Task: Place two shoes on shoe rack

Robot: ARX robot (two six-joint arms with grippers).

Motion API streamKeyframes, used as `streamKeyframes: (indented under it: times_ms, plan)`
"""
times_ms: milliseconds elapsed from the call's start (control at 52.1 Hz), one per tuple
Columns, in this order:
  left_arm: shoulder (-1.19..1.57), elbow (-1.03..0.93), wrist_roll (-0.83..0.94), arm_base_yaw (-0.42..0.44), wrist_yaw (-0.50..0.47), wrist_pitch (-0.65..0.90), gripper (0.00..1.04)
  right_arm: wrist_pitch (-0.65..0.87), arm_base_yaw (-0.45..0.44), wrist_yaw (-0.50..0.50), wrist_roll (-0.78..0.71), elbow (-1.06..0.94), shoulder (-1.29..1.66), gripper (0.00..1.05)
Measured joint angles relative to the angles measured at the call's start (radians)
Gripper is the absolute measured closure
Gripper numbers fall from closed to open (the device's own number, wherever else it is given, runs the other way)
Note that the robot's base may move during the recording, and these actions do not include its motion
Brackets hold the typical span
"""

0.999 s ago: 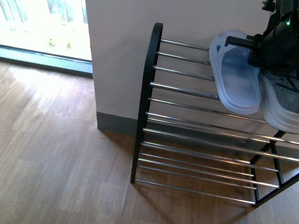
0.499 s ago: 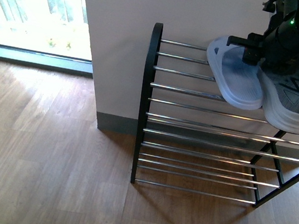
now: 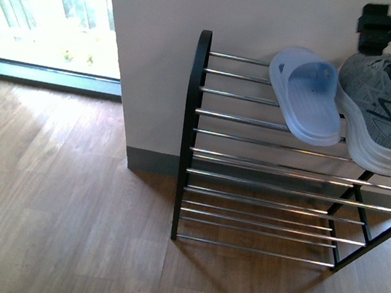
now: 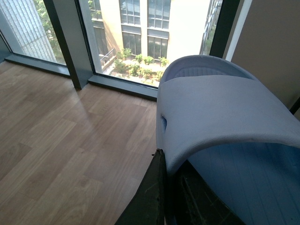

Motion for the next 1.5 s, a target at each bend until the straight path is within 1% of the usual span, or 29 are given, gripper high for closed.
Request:
streamKeyframes:
  times_ms: [58, 154, 269, 307, 384, 422, 557, 595, 653, 672, 711, 730, 749, 768, 787, 960, 979, 1037, 1056, 1267, 1325, 1402, 1498]
  plan:
    - [0.000, 0.000, 0.000, 0.000, 0.000, 0.000, 1.03, 0.050, -0.011, -0.011, -0.049, -0.079, -0.097, 0.09]
    - [0.000, 0.000, 0.000, 0.000, 0.000, 0.000, 1.03, 0.134, -0.013, -0.061, -0.140, -0.194, -0.215, 0.09]
    - [0.000, 0.000, 0.000, 0.000, 0.000, 0.000, 1.03, 0.243, -0.008, -0.128, -0.228, -0.343, -0.355, 0.09]
    - [0.000, 0.000, 0.000, 0.000, 0.000, 0.000, 1.03, 0.304, -0.007, -0.173, -0.261, -0.435, -0.438, 0.09]
    - [0.000, 0.000, 0.000, 0.000, 0.000, 0.000, 1.03, 0.357, -0.021, -0.282, -0.266, -0.604, -0.612, 0.09]
    - [0.000, 0.000, 0.000, 0.000, 0.000, 0.000, 1.03, 0.372, -0.044, -0.329, -0.261, -0.692, -0.721, 0.09]
    - [0.000, 0.000, 0.000, 0.000, 0.000, 0.000, 1.03, 0.444, -0.183, -0.477, -0.191, -0.936, -1.077, 0.09]
    - [0.000, 0.000, 0.000, 0.000, 0.000, 0.000, 1.03, 0.450, -0.203, -0.506, -0.169, -0.983, -1.152, 0.09]
    - [0.000, 0.000, 0.000, 0.000, 0.000, 0.000, 1.03, 0.453, -0.209, -0.520, -0.154, -0.999, -1.186, 0.09]
    - [0.000, 0.000, 0.000, 0.000, 0.001, 0.000, 1.03, 0.464, -0.208, -0.521, -0.137, -1.001, -1.188, 0.10]
    - [0.000, 0.000, 0.000, 0.000, 0.002, 0.000, 1.03, 0.528, -0.202, -0.512, -0.109, -1.027, -1.190, 0.16]
    - [0.000, 0.000, 0.000, 0.000, 0.001, 0.000, 1.03, 0.568, -0.195, -0.494, -0.087, -1.054, -1.196, 0.22]
    - [0.000, 0.000, 0.000, 0.000, 0.000, 0.000, 1.03, 0.586, -0.189, -0.491, -0.076, -1.074, -1.202, 0.25]
    - [0.000, 0.000, 0.000, 0.000, 0.000, 0.000, 1.03, 0.589, -0.188, -0.489, -0.076, -1.078, -1.204, 0.26]
    - [0.000, 0.000, 0.000, 0.000, 0.000, 0.000, 1.03, 0.602, -0.179, -0.481, -0.062, -1.102, -1.217, 0.30]
    - [0.000, 0.000, 0.000, 0.000, 0.001, 0.000, 1.03, 0.624, -0.137, -0.441, -0.038, -1.193, -1.289, 0.52]
    - [0.000, 0.000, 0.000, 0.000, 0.001, 0.000, 1.03, 0.626, -0.127, -0.430, -0.035, -1.213, -1.305, 0.58]
    - [0.000, 0.000, 0.000, 0.000, 0.000, 0.000, 1.03, 0.627, -0.111, -0.414, -0.032, -1.244, -1.331, 0.68]
    - [0.000, 0.000, 0.000, 0.000, 0.000, 0.000, 1.03, 0.627, -0.102, -0.406, -0.032, -1.262, -1.347, 0.74]
    - [0.000, 0.000, 0.000, 0.000, 0.000, 0.000, 1.03, 0.621, -0.061, -0.367, -0.033, -1.332, -1.432, 1.03]
    - [0.000, 0.000, 0.000, 0.000, 0.000, 0.000, 1.03, 0.614, -0.052, -0.360, -0.029, -1.349, -1.455, 1.03]
    - [0.000, 0.000, 0.000, 0.000, 0.000, 0.000, 1.03, 0.594, 0.019, -0.275, -0.028, -1.376, -1.501, 1.03]
    - [0.000, 0.000, 0.000, 0.000, 0.001, 0.000, 1.03, 0.575, 0.041, -0.275, -0.028, -1.396, -1.540, 1.03]
